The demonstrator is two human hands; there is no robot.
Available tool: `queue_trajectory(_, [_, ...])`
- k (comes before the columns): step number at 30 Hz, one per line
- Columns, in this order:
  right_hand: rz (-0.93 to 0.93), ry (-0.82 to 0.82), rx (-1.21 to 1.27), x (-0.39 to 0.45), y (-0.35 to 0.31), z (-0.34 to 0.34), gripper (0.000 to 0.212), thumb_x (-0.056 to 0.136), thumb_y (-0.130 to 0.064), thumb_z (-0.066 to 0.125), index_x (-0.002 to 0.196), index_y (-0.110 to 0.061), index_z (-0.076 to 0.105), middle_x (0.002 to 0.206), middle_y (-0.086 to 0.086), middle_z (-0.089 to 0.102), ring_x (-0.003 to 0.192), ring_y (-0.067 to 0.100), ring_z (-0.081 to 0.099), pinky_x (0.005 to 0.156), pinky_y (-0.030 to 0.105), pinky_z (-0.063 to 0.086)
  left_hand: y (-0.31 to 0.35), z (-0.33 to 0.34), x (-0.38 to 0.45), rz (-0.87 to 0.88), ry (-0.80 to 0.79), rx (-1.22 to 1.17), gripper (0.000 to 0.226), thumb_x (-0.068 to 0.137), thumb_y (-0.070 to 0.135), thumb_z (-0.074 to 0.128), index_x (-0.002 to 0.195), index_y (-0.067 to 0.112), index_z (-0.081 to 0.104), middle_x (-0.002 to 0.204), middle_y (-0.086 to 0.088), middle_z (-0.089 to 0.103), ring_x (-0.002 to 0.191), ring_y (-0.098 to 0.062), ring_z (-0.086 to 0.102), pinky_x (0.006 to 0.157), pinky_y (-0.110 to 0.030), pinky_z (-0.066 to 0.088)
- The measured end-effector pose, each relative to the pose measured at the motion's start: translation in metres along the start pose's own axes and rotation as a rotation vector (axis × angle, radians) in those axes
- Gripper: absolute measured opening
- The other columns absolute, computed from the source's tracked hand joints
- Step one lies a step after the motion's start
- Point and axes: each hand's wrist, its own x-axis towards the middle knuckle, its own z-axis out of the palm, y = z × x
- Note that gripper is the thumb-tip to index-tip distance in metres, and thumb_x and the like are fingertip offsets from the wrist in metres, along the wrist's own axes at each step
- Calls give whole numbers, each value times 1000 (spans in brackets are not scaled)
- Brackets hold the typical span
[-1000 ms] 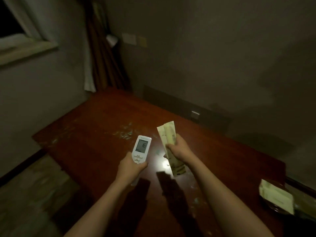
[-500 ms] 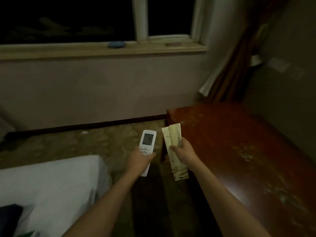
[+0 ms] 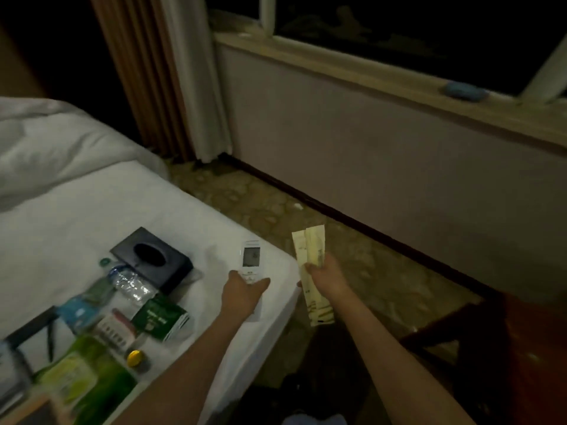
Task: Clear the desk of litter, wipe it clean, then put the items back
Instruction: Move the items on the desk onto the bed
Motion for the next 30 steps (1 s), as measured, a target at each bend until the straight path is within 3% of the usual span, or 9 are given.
queue_trajectory(5, [-26,-220,-108,82,-22,27,27,97,-8,47,124,-8,52,115,14,61,98,32,64,49,14,49,-13,-10,70,-204,234,-146,77,59,47,79,118,3,55,110,-14,65,94,-33,63,81,-44,55])
queue_trajectory(8, [-88,-304,-228,126,-29,45,30,92,-8,53,122,-7,57,118,15,63,103,28,61,83,29,52,-17,-10,88,-307,311,-197,62,71,31,79,120,3,52,113,-14,63,99,-32,62,83,-39,53])
queue_trajectory(9, [-92,-333,-271,138,-30,52,31,92,-7,54,122,-6,57,119,14,62,104,27,59,86,29,49,-18,-9,91,-338,331,-214,59,73,28,78,119,4,51,113,-13,62,100,-31,61,83,-38,52])
queue_trajectory(14, [-94,-480,-466,190,-33,103,28,91,-13,57,116,-2,56,109,9,59,102,28,58,77,26,44,-35,-13,111,-509,413,-279,53,77,23,75,114,3,43,107,-12,55,94,-27,55,84,-40,49])
queue_trajectory(16, [-76,-561,-545,213,-29,135,32,90,-15,58,120,-2,54,115,12,60,102,29,58,82,29,48,-48,-17,128,-582,432,-301,50,81,22,72,115,4,39,106,-12,50,96,-29,53,85,-40,47])
queue_trajectory(19, [-10,-644,-595,241,-18,182,35,91,-12,56,125,-2,54,120,15,60,107,31,58,89,36,49,-72,-26,161,-641,422,-304,54,83,21,70,122,3,37,118,-17,51,108,-33,54,89,-41,46])
queue_trajectory(25, [135,-663,-574,292,25,271,25,92,-13,58,114,-4,64,114,14,65,98,27,61,79,31,49,-132,-37,229,-756,436,-398,64,85,20,69,132,2,30,132,-19,48,119,-33,50,94,-41,44])
queue_trajectory(30, [221,-746,-636,317,67,322,33,93,-10,56,125,-4,59,123,15,62,108,29,61,91,36,51,-169,-29,259,-894,417,-368,63,88,23,66,135,1,29,136,-18,45,123,-33,47,95,-38,41])
